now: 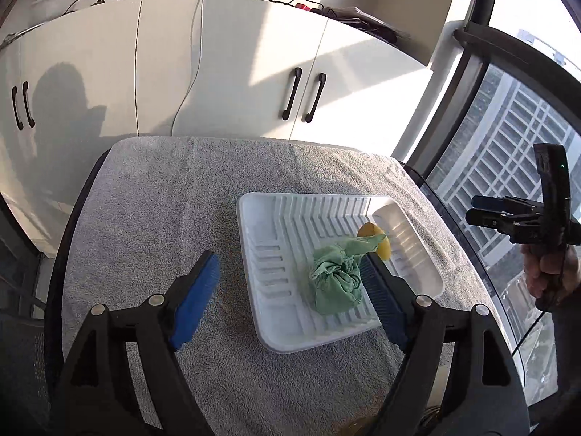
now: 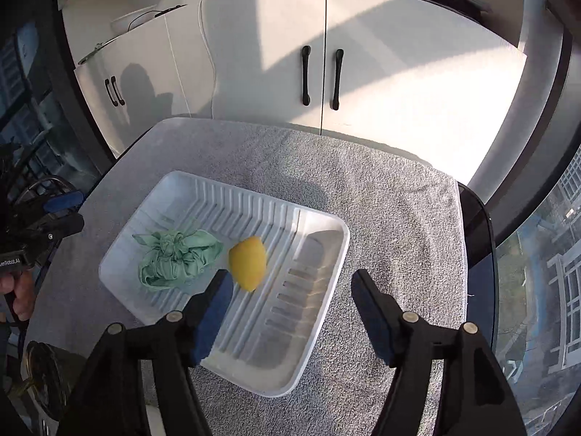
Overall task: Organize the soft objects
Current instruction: 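Open both tools to drop the cloth and sponge into the tray, then move both open tools back toward the remaining items on the table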
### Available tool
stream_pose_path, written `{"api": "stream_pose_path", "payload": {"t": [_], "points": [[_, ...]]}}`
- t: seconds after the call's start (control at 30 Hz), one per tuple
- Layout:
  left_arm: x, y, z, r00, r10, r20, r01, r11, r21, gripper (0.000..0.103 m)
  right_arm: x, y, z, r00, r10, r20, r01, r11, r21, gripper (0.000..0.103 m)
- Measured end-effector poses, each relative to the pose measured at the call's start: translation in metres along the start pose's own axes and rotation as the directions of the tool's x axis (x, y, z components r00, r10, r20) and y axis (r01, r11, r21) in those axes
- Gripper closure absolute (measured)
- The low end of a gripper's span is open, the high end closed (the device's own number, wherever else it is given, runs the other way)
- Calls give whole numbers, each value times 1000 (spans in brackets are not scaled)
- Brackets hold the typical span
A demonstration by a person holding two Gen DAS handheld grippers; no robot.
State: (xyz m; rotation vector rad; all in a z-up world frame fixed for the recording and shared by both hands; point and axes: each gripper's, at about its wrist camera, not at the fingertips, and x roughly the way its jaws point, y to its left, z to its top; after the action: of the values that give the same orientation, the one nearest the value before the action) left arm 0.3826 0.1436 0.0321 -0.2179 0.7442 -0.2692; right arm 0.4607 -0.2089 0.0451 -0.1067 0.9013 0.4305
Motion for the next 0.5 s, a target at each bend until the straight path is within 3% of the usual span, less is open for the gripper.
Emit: {"api": "stream_pose_path", "payload": {"t": [0.13,0.2,0.27,0.33,0.37,0.5], "points": [[-72,24,-33,986,-29,164,54,988,-145,21,-92,-29,-32,979,63,193,-95,983,159,14],[-101,33,-56,973,-24,231,75,974,-212,21,-131,-42,-62,951,108,291,-181,954,238,13],[-126,41,-84,957,-43,286,126,953,-276,20,-162,-45,-97,921,125,368,-238,930,280,2],[-142,45,-111,948,-55,315,160,935,-317,13,-187,-40,-137,888,143,436,-283,919,275,0],[-149,45,-125,948,-55,313,161,932,-324,12,-194,-38,-156,886,156,437,-301,910,286,0],[-157,26,-174,977,-31,211,94,951,-293,10,-200,-28,-226,918,179,355,-315,872,374,0]]}}
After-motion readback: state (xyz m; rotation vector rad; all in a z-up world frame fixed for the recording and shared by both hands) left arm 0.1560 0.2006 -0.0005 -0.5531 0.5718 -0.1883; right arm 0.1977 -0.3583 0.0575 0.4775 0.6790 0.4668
